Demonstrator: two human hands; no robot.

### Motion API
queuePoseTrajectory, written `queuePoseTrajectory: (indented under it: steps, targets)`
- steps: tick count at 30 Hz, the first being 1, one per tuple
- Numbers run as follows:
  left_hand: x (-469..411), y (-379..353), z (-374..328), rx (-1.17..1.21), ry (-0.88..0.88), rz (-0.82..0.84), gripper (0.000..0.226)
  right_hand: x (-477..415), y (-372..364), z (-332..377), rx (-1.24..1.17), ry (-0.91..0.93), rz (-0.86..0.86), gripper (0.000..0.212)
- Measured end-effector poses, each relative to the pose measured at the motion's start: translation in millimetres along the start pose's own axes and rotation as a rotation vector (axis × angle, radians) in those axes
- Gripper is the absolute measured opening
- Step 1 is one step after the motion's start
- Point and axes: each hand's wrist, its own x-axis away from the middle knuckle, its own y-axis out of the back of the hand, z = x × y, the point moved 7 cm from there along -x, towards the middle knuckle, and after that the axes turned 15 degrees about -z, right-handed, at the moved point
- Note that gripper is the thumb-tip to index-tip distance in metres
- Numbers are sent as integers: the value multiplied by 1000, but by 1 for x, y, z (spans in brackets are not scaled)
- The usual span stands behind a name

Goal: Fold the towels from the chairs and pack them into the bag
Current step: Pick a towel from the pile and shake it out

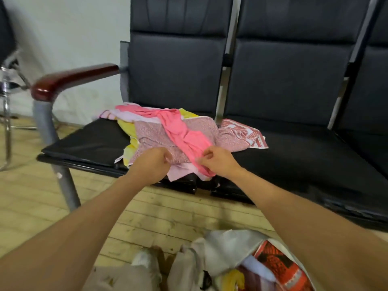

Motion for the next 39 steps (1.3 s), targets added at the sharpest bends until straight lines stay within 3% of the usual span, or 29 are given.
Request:
queuePoseTrajectory:
  steps: [2, 5, 7, 14, 20, 23, 26, 30, 36, 39]
  targets:
    - [0, 6, -1, 62, 40, -44, 26, 0, -17, 6, 42, 21, -27, 20]
    - [0, 9, -5, 111, 53, -71, 23, -1, -21, 5, 88, 5, -69, 30]
    - [1, 9, -11, 139, 47, -74, 21, -1, -13, 7, 83, -5, -74, 23]
    - [-2, -14, -30, 338, 172, -79, 18, -2, 78, 19, -380, -127, -262, 21]
    - [12, -54, -75, 840, 561, 54, 18, 13, 152, 0, -684, -224, -324, 22]
    - [15, -78, -111, 1129, 743, 126, 36, 29, 187, -18, -734, -244, -340, 25]
    - [16, -96, -144, 1303, 821, 175, 46, 43, 226, -40, -673, -203, -392, 26]
    - [25, -109, -162, 1406, 878, 114, 25, 71, 248, -78, -496, -163, -384, 24]
    - [40, -132, -176, 1343, 985, 60, 9, 99, 228, -109, -17, -44, -83, 26]
    - [46, -133, -203, 1308, 911, 116, 23, 104, 234, -114, 180, 45, -24, 16]
